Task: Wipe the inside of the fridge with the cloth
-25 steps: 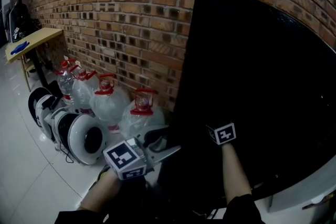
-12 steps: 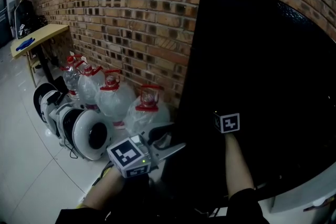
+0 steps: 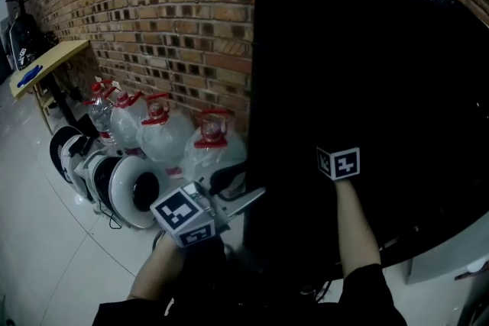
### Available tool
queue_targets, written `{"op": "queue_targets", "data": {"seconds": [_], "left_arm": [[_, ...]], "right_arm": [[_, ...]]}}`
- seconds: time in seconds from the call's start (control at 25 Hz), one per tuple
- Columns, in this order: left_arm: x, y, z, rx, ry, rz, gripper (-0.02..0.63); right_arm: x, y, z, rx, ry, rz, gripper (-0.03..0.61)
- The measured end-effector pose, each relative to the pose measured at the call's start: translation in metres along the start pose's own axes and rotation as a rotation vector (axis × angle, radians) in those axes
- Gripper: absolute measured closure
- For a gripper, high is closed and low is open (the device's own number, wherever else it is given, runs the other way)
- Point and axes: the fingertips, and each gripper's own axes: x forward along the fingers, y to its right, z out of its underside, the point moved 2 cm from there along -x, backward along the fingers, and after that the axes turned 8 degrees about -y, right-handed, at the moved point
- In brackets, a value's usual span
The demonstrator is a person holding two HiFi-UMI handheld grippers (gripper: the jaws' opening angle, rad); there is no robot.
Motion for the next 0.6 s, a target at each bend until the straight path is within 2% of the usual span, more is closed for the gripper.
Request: {"op": "queue_targets", "data": {"seconds": [0.08,0.24,0.32,0.44,0.6], "left_arm": [[-0.004,0.0,-0.004,-0.027,0.025,0.009,0.367],[-0.005,-0.004,-0.01,-0.096,0.075,0.037,0.367],[-0.004,-0.005,-0.009,-0.12,0.088,0.04,0.367],[-0.005,-0.003,-0.008,-0.135,0.093,0.033,0.367],[-0.008,-0.004,-0.005,-0.138,0.091,0.032,0.367]], "right_arm": [[-0.028,-0.023,-0.001,-0.069,0.036,-0.121,0.502],[-0.078,-0.096,0.014,-0.398,0.024,-0.449,0.5],[-0.092,-0.125,0.029,-0.524,-0.015,-0.541,0.5],[-0.097,-0.149,0.045,-0.65,-0.103,-0.557,0.5],[-0.085,-0.164,0.061,-0.936,-0.283,-0.466,0.5]]}}
